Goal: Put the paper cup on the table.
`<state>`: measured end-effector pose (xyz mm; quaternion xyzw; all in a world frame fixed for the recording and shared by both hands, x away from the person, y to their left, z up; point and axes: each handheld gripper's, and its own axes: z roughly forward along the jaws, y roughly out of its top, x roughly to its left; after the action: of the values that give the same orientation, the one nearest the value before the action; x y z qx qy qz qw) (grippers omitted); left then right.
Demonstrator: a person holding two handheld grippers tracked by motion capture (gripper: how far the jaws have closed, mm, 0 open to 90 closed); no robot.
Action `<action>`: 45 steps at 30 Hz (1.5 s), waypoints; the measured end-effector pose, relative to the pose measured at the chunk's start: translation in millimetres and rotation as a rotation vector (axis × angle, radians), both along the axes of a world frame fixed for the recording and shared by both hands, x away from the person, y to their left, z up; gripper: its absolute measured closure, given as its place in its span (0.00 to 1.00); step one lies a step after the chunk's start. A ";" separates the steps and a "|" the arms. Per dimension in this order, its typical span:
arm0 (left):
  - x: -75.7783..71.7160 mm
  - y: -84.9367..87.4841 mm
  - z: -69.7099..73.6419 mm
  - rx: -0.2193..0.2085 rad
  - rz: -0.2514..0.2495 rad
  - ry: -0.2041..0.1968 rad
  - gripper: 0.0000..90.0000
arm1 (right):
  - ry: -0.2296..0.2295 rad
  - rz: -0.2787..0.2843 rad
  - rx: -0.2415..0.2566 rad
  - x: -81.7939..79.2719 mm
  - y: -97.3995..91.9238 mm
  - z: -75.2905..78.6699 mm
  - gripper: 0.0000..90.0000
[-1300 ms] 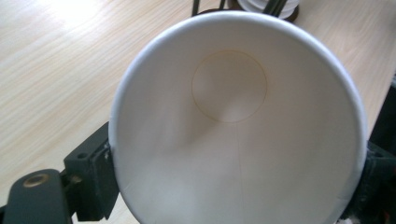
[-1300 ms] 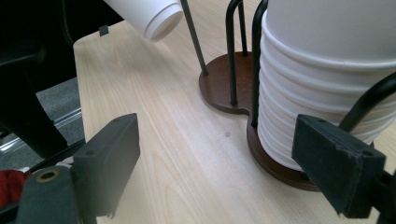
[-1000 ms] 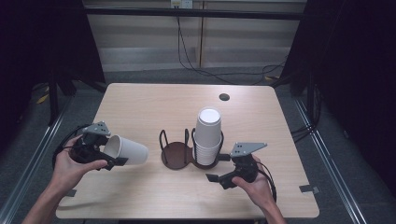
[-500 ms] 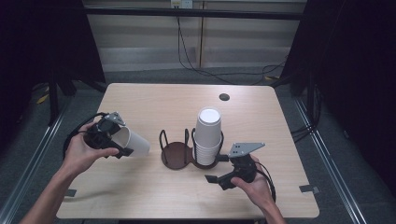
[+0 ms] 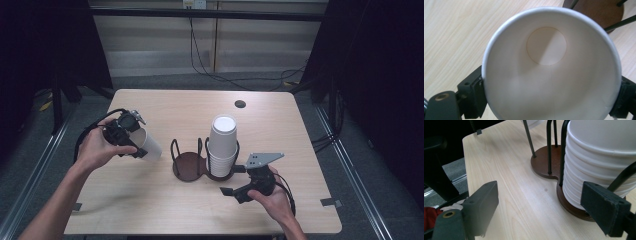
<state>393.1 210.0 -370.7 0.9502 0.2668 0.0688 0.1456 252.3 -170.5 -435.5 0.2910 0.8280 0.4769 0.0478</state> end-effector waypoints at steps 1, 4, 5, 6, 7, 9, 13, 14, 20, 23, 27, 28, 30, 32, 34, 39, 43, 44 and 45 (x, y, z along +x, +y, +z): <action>1.8 -1.9 -2.7 0.004 0.006 0.009 0.13 | 0.003 0.000 0.004 0.5 -0.3 0.0 0.17; 6.2 -6.1 -6.5 0.007 0.003 0.032 0.13 | -0.001 0.001 0.007 1.5 0.2 0.7 0.17; 7.1 -7.7 -7.1 0.018 -0.009 0.045 0.13 | -0.001 0.002 0.008 1.3 0.6 1.0 0.17; 7.5 -9.2 -8.5 0.029 -0.012 0.045 0.13 | -0.001 0.004 0.006 1.1 0.8 0.8 0.17; 7.9 -10.8 -9.1 0.042 -0.009 0.048 0.13 | 0.001 0.005 0.004 1.1 0.8 0.5 0.17; 9.3 -12.2 -11.2 0.051 0.001 0.043 0.13 | 0.003 0.003 -0.003 1.7 1.0 -0.8 0.17; 12.7 -16.1 -19.3 0.079 0.005 0.054 0.12 | 0.009 0.004 -0.010 2.3 1.4 -2.5 0.17; 12.8 -17.2 -20.0 0.077 0.012 0.058 0.12 | 0.012 0.004 -0.011 2.5 1.7 -3.1 0.17; 16.4 -23.9 -27.6 0.124 0.006 0.062 0.12 | 0.005 -0.006 -0.020 2.1 3.0 -4.3 0.17; 18.5 -25.6 -29.9 0.115 0.018 0.057 0.11 | 0.006 -0.007 -0.017 2.9 1.8 -3.6 0.17; 18.4 -27.5 -31.2 0.107 0.005 0.048 0.09 | 0.011 -0.009 -0.018 3.2 1.2 -4.7 0.16; 18.0 -28.1 -31.7 0.106 0.004 0.045 0.08 | 0.014 -0.006 -0.018 3.4 1.4 -5.1 0.16; 18.2 -29.4 -31.9 0.108 0.008 0.046 0.08 | 0.014 -0.003 -0.024 3.4 2.4 -5.4 0.16; 17.9 -31.0 -32.6 0.103 0.004 0.040 0.07 | 0.012 -0.008 -0.027 3.6 3.8 -6.0 0.16; 18.4 -32.2 -33.3 0.095 0.008 0.047 0.07 | 0.013 -0.010 -0.033 4.0 4.9 -6.3 0.16; 20.2 -34.4 -36.1 0.082 0.004 0.066 0.06 | 0.020 -0.005 -0.034 4.9 5.8 -7.2 0.16; 20.3 -37.9 -39.2 0.054 0.014 0.070 0.06 | 0.021 -0.007 -0.039 4.8 5.5 -7.6 0.16; 21.2 -38.7 -40.1 0.050 0.009 0.075 0.06 | 0.020 -0.007 -0.036 4.8 5.2 -7.5 0.16; 21.4 -39.5 -41.0 0.048 0.004 0.077 0.06 | 0.019 -0.009 -0.034 4.7 5.2 -7.5 0.16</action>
<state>414.5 170.4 -411.6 0.9548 0.2726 0.0388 0.1121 257.0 -165.3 -443.0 0.2982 0.8351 0.4598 0.0470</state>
